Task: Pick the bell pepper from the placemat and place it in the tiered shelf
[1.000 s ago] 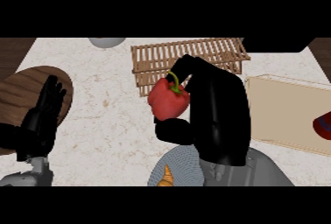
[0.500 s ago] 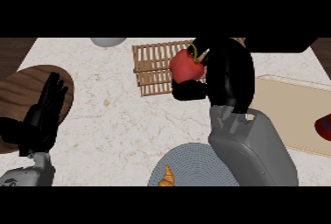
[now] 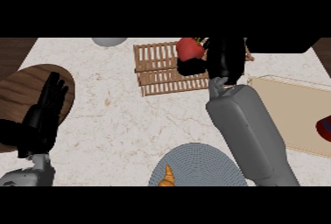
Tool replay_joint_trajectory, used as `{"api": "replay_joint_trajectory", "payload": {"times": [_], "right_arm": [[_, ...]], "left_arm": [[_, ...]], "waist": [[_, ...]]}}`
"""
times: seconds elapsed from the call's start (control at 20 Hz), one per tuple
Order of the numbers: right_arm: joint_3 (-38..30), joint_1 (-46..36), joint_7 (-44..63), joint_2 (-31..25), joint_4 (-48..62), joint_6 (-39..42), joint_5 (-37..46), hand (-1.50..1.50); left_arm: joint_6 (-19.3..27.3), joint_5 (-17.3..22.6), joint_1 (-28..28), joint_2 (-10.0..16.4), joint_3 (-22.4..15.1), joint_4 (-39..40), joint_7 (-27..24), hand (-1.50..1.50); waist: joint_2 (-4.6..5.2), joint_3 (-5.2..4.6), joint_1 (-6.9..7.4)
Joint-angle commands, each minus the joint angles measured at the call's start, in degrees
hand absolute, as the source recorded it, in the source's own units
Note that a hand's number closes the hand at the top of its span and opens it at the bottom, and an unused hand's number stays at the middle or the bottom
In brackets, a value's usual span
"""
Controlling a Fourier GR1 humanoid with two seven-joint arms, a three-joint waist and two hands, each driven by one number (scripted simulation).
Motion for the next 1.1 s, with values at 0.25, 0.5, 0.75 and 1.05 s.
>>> {"api": "replay_joint_trajectory", "payload": {"times": [0.25, 0.5, 0.75, 1.05], "right_arm": [[-6.4, -4.9, -11.0, 0.2, 18.8, -9.2, -2.3, 1.50], [-11.0, -10.3, -13.7, 0.2, 25.5, -11.3, -10.3, -1.50], [-12.8, -12.3, -20.1, 0.2, 32.2, -13.9, -14.6, -1.50], [-15.9, -15.2, -26.1, -0.6, 31.8, -11.9, -18.7, -1.50]], "left_arm": [[-0.8, -0.8, 1.4, -1.4, -0.2, 1.6, -3.3, 0.00], [-0.5, -0.7, -2.0, -0.4, 0.9, 1.1, 0.2, 0.00], [-1.4, -0.5, 2.2, -0.3, 1.0, -2.7, 0.0, 0.00], [1.6, -3.3, -1.1, -4.2, -1.7, 1.2, -0.2, 0.00]], "waist": [[0.07, -0.02, 0.14], [0.11, 0.00, 0.33], [0.04, 0.00, 0.58], [0.04, 0.00, -0.03]]}}
